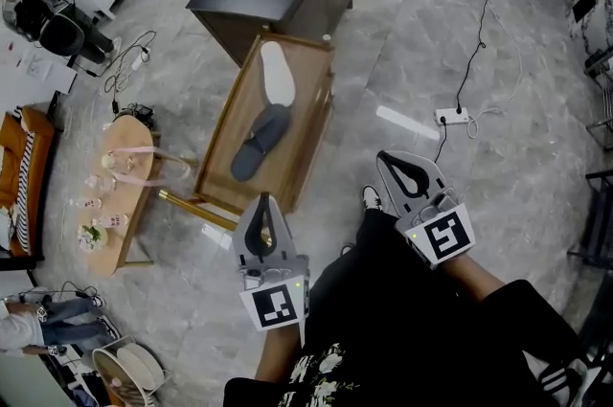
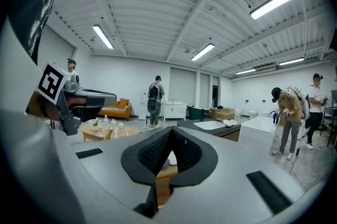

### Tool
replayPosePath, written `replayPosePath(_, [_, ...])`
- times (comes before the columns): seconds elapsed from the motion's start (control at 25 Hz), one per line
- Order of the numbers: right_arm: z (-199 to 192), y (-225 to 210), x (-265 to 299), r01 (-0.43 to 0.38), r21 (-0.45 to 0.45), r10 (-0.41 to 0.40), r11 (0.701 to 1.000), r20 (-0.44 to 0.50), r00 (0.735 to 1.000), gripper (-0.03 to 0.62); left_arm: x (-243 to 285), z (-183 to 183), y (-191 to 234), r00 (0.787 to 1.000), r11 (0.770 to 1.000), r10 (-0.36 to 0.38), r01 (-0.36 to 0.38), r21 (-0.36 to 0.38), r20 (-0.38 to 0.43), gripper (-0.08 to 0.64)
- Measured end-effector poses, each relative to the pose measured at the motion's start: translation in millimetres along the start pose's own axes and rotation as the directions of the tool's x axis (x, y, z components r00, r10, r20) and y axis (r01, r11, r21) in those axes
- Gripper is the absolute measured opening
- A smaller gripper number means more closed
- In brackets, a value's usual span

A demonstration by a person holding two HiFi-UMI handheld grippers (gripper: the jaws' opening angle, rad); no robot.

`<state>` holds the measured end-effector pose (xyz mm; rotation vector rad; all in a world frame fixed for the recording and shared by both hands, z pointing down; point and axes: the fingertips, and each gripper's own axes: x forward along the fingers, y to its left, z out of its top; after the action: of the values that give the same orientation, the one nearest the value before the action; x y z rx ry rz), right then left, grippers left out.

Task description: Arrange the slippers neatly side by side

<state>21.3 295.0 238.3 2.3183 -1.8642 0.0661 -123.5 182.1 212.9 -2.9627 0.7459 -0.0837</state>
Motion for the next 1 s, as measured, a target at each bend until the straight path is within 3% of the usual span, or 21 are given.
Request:
replayPosePath(0.4, [9,-42,38,-0.074,0.030,0.073,0.997,0.015,0.997,-0.002,43,13,-5,0.997,0.997,0.071,-0.071,0.025,-0.011,0.002])
replayPosePath(0.6, [4,-61,51,-0.099,0.029,0.099,0.995,0.011,0.995,-0.002,59,4,-16,0.994,0.996,0.080,-0.078,0.038,-0.071,0.002])
replayPosePath(1.0, [-2,-90,83,-0.195,0.024,0.195,0.981,0.003,0.981,-0.002,92,-5,-35,0.983,0.988,0.154,-0.153,0.008,-0.104,0.002])
